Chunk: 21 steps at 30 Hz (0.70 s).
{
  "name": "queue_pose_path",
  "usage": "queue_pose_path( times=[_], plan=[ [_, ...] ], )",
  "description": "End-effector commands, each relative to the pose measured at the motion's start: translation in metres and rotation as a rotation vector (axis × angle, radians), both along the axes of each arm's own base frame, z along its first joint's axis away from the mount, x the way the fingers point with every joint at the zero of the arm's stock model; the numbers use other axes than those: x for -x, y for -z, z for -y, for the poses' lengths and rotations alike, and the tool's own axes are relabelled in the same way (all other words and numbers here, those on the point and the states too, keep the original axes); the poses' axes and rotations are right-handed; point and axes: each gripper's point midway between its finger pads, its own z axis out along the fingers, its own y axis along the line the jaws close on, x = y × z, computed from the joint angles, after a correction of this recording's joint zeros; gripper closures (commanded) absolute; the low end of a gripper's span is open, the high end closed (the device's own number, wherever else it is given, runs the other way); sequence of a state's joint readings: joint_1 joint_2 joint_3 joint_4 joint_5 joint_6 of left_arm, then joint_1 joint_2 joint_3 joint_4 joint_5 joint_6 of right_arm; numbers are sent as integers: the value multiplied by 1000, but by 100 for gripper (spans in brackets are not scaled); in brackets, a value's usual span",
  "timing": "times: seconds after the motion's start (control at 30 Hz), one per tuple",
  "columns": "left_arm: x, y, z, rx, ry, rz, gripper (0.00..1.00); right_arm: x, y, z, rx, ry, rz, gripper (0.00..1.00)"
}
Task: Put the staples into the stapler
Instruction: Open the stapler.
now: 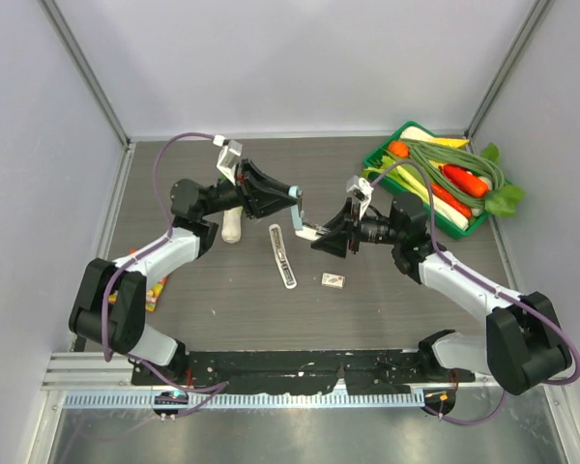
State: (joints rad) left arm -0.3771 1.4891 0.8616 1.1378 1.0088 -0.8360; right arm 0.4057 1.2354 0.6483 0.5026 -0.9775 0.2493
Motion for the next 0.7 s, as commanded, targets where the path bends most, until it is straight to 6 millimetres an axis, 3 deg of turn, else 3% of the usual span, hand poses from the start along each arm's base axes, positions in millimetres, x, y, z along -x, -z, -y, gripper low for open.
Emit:
queue_pose_path(
  times=[0.0, 0.4, 0.67],
  plan=[
    [21, -36, 1, 34, 36, 205, 100, 6, -12, -1, 0, -49, 25, 49],
    [35, -21, 11, -25, 131, 213, 100, 10, -29, 7, 108, -84, 185, 34],
    [39, -17, 15, -34, 155, 213, 100, 11, -30, 10, 175, -106, 170, 34]
  ],
)
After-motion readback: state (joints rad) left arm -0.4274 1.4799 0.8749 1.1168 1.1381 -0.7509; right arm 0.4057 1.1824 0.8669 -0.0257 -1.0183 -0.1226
